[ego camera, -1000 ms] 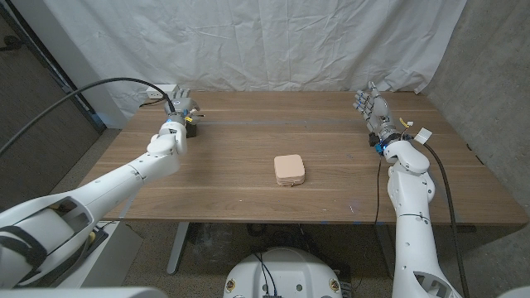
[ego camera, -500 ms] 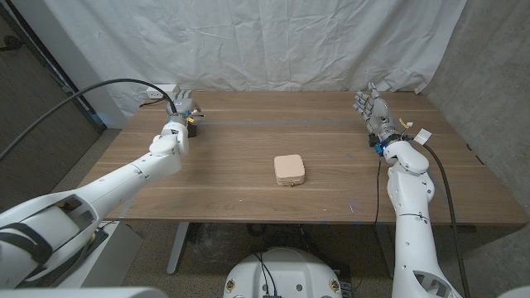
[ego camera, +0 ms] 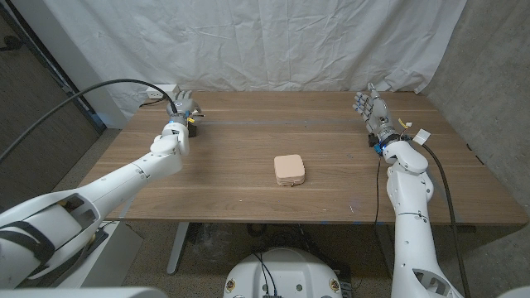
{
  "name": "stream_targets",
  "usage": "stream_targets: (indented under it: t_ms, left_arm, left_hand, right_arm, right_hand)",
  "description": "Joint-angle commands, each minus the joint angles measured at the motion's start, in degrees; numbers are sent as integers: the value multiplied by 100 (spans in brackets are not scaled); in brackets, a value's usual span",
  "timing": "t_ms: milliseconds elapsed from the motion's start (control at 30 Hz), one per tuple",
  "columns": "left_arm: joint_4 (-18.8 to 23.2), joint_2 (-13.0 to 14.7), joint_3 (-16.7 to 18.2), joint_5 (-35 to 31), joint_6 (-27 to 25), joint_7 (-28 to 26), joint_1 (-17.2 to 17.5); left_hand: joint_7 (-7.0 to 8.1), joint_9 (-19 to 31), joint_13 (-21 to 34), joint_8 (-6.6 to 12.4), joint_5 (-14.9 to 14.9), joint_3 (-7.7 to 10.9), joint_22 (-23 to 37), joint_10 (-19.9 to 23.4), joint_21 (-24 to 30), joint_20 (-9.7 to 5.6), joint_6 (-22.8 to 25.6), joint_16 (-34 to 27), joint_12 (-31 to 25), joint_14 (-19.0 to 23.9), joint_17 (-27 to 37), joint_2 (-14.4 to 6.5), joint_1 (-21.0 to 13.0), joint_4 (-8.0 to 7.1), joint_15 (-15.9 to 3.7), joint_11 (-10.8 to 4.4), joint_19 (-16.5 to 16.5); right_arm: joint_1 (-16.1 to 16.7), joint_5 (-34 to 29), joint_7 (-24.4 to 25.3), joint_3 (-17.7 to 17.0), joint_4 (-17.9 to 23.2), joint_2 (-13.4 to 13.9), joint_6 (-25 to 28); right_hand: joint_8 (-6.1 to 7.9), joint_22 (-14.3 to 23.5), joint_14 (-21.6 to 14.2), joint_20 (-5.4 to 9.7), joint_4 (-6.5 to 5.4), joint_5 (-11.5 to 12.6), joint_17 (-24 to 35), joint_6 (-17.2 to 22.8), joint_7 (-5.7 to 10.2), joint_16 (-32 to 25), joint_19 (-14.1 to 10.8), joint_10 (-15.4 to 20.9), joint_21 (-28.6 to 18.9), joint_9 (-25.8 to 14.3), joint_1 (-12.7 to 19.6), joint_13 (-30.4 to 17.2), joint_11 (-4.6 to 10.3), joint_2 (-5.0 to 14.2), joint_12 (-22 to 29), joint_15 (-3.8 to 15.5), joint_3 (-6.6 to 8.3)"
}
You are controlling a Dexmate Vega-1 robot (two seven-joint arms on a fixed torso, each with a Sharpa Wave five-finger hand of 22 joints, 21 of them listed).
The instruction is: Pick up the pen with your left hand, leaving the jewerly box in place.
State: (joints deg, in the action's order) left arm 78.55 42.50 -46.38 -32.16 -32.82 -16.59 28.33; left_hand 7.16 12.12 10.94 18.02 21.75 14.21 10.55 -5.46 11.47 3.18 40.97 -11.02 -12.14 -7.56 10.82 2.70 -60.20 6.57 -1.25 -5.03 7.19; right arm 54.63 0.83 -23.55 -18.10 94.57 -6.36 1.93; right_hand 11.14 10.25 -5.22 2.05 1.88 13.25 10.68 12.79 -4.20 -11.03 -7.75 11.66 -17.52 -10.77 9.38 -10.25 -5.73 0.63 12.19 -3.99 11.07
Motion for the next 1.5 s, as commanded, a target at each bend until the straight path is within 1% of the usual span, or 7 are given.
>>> stream_targets:
  t_ms: [33, 400, 867, 1167, 1233, 1500]
  left_arm:
    - [-34, -18, -9, 20, -20, -82, -9]
    - [-54, -13, -16, 41, -13, -99, -19]
    - [-61, 16, 54, 125, 27, -215, 26]
    - [-94, 14, 23, 96, 33, -218, -8]
    - [-111, 9, 31, 118, 60, -217, -14]
    - [-187, -16, 31, 141, 133, -266, -32]
  left_hand:
    - [12, 33, 4, 45, -7, -28, 6, 26, 53, 27, 65, -27, -14, 24, 8, -23, -44, 8, 12, 20, -17]
    - [9, 41, 4, 119, -18, -63, 7, 95, 59, 19, 226, -30, -24, 58, 11, -32, -58, -1, 5, 1, -43]
    - [-15, 58, 5, 151, -24, -92, 8, 134, 58, 30, 261, -36, -22, 95, 16, -57, -72, -13, 0, -5, -49]
    - [2, 79, 5, 193, -29, -110, 9, 166, 56, 17, 321, -38, -24, 116, 18, -66, -78, -19, -18, -13, -50]
    - [-12, 82, 5, 193, -30, -115, 9, 166, 56, 35, 313, -41, -22, 127, 19, -67, -78, -21, -10, -2, -49]
    - [14, 101, 5, 225, -34, -130, 10, 191, 58, 25, 351, -41, -24, 143, 20, -74, -85, -25, -16, -29, -57]
  right_arm:
    - [-42, -11, -9, 0, -55, 14, 15]
    - [-75, -21, -7, -5, -102, 14, 14]
    - [-90, -58, 13, 28, -92, 4, 39]
    - [-141, -68, 22, 64, -154, -6, 12]
    - [-139, -75, 26, 69, -152, -4, 18]
    - [-135, -87, 56, 70, -143, -12, 14]
  right_hand:
    - [32, 29, -63, -3, 5, -16, 11, 50, -2, 2, -22, 48, 13, -16, 15, -29, -8, -15, -15, -12, -30]
    - [28, 29, -66, -4, 9, -17, 11, 44, -4, 2, -26, 53, 29, -16, 13, -30, -15, -13, -14, -12, -35]
    - [23, 31, -66, -3, 15, -17, 11, 36, -4, 3, -33, 55, 54, -17, 10, -30, -13, -9, -13, -14, -42]
    - [22, 31, -62, -2, 19, -17, 11, 36, 3, 6, -39, 52, 70, -17, 10, -30, -13, -7, -15, -15, -46]
    - [23, 32, -62, -5, 20, -17, 11, 39, 0, 6, -40, 49, 73, -17, 9, -30, -13, -6, -16, -15, -47]
    - [24, 32, -61, -6, 25, -17, 11, 42, -6, 7, -46, 49, 88, -17, 10, -30, -10, -3, -16, -14, -51]
